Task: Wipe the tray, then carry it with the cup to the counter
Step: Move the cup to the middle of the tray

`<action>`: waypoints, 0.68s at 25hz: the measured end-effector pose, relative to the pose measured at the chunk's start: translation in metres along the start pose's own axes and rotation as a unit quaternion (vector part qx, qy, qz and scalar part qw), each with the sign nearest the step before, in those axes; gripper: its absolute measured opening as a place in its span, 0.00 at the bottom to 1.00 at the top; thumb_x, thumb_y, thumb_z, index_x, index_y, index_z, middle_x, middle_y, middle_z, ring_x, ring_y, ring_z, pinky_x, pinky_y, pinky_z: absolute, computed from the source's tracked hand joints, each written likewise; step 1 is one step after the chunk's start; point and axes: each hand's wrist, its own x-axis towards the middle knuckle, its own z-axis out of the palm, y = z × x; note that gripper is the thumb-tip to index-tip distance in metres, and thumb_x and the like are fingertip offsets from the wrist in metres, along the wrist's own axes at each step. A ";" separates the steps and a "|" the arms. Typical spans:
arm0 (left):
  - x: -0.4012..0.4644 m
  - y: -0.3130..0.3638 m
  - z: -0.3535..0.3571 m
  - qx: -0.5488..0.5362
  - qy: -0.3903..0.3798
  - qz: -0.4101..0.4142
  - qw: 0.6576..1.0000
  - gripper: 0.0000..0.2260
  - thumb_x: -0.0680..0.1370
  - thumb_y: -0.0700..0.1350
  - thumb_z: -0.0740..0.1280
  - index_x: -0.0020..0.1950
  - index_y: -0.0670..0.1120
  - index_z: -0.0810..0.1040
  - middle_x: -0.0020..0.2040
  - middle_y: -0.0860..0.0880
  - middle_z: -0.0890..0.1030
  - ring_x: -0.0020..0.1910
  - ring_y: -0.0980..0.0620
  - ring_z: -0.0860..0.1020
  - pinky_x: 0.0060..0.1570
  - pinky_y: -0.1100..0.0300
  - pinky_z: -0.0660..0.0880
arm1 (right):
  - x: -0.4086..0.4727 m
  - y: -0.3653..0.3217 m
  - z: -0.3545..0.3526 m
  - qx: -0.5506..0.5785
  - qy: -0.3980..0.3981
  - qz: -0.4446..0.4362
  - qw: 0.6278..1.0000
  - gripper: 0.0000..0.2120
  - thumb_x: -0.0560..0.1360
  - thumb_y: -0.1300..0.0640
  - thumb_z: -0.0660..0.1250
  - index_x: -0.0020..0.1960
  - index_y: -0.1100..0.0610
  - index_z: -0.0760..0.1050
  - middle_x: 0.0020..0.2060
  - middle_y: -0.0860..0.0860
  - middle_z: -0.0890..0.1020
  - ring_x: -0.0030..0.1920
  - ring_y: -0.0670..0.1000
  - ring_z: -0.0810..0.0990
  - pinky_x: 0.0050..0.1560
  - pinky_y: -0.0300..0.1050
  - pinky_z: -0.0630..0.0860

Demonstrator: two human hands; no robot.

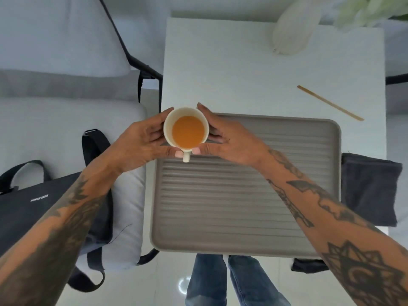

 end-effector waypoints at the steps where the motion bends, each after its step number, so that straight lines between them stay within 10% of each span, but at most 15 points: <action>1: 0.000 0.000 0.000 0.006 0.004 0.002 1.000 0.41 0.64 0.39 0.79 0.74 0.57 0.68 0.68 0.59 0.78 0.68 0.58 0.76 0.62 0.66 0.73 | 0.000 0.000 0.000 -0.004 0.000 0.001 1.000 0.46 0.71 0.54 0.75 0.80 0.47 0.49 0.75 0.49 0.66 0.71 0.44 0.68 0.71 0.41 0.66; 17: -0.001 0.023 0.114 0.033 -0.033 0.045 0.998 0.40 0.64 0.46 0.82 0.74 0.53 0.71 0.67 0.59 0.79 0.66 0.59 0.76 0.65 0.59 0.74 | -0.127 0.019 -0.044 -0.047 0.055 0.019 0.997 0.41 0.71 0.46 0.74 0.78 0.45 0.56 0.71 0.43 0.73 0.69 0.40 0.72 0.69 0.44 0.72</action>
